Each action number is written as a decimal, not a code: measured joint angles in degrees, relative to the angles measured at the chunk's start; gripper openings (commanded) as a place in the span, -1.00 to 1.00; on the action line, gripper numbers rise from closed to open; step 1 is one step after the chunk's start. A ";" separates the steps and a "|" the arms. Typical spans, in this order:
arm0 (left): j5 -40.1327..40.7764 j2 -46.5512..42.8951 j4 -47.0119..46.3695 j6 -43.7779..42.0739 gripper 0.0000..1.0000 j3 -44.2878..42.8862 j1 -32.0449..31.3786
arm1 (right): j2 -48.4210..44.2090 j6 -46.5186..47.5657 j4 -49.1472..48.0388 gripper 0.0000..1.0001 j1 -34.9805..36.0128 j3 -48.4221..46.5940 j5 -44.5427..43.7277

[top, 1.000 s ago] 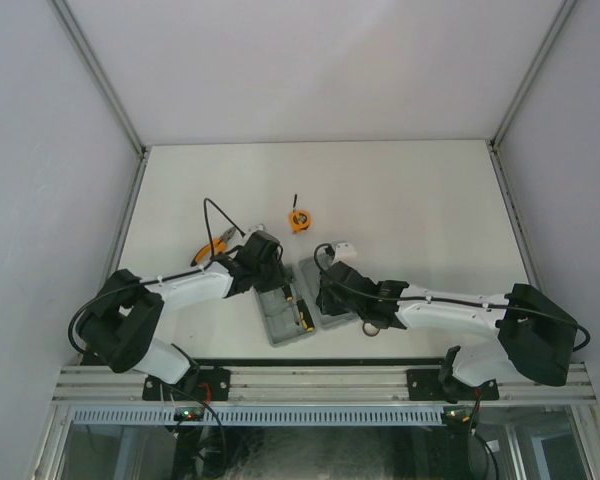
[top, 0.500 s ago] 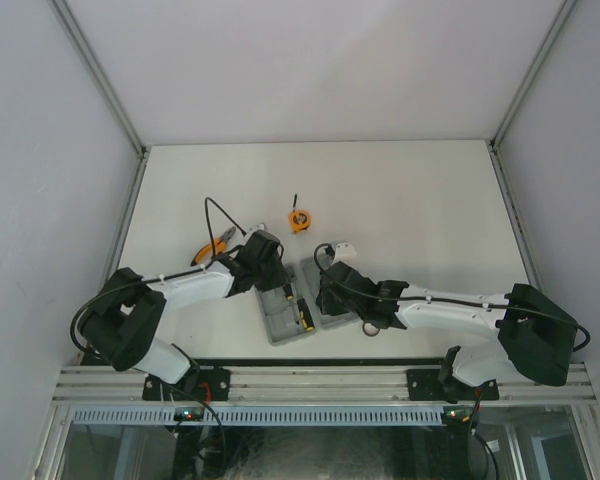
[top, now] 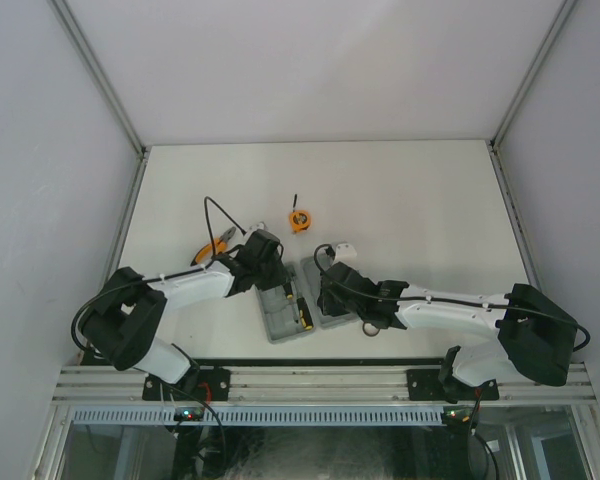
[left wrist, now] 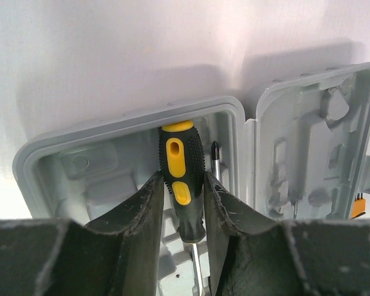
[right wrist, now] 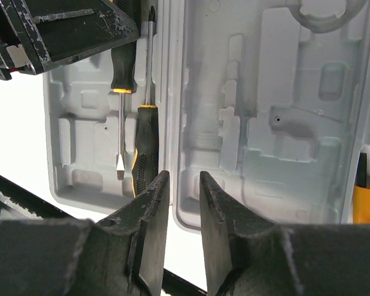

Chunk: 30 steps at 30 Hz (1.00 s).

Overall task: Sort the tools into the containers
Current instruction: Adjust the screwdriver in the storage box.

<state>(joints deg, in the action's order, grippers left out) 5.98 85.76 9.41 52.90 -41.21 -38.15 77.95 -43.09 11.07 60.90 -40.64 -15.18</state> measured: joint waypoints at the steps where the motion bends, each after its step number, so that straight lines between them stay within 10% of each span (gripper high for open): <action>1: 0.02 0.02 -0.04 0.00 -0.27 0.00 0.00 | 0.00 0.00 0.00 -0.49 0.00 0.00 0.00; 30: 1.36 -10.16 3.26 -3.50 0.17 0.00 0.11 | -4.13 -1.05 -0.59 -0.49 0.33 0.00 0.26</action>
<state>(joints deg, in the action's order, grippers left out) 7.33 75.59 12.67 49.41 -41.21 -38.04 73.82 -44.14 10.48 61.23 -40.64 -14.92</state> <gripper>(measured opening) 0.597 0.254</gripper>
